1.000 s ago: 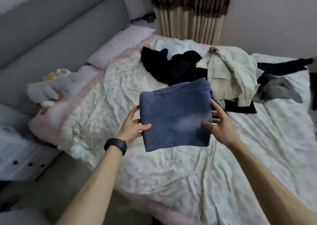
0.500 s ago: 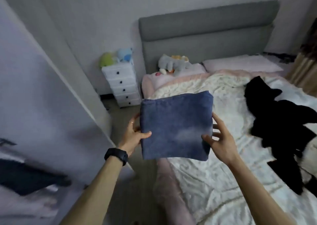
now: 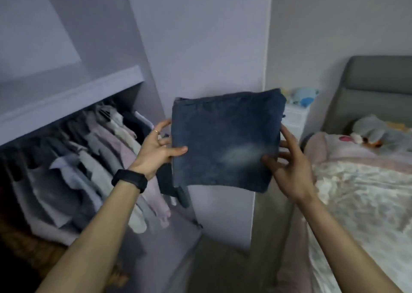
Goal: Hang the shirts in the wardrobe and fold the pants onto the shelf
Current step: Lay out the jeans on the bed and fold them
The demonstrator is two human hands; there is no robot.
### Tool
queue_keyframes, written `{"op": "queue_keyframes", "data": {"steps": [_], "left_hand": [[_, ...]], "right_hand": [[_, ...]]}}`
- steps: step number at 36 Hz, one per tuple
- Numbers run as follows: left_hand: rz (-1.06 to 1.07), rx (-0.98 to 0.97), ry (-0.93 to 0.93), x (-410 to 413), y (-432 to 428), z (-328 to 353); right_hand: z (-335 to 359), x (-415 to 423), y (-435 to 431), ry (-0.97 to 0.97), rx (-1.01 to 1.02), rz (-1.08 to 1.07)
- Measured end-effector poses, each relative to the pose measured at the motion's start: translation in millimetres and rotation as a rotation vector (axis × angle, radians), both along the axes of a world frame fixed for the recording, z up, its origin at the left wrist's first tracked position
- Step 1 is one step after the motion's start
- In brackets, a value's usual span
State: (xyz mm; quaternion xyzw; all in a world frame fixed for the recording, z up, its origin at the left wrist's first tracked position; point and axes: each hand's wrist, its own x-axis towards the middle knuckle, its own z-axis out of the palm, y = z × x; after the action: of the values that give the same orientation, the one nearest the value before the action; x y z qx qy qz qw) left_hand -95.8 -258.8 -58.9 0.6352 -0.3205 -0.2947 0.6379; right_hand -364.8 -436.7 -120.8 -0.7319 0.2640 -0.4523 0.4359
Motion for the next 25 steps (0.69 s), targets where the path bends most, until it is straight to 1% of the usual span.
{"op": "queue_keyframes", "data": {"steps": [7,13,18,22,25], "left_hand": [[0.271,-0.082,-0.164,73,73,87],[0.491,-0.067,-0.285,131,117,166],[0.672,-0.069,-0.261,188,140,201],[0.802,-0.047,-0.192,237,146,206],[0.858,0.019,-0.151,278,152,203]], "right_hand": [[92,134,14,-0.043,-0.158,0.191],[179,250,25,-0.049,-0.282,0.283],[226,353,34,-0.013,-0.222,0.410],[247,433,35,0.081,-0.142,0.498],[255,493,37,0.174,-0.113,0.560]]}}
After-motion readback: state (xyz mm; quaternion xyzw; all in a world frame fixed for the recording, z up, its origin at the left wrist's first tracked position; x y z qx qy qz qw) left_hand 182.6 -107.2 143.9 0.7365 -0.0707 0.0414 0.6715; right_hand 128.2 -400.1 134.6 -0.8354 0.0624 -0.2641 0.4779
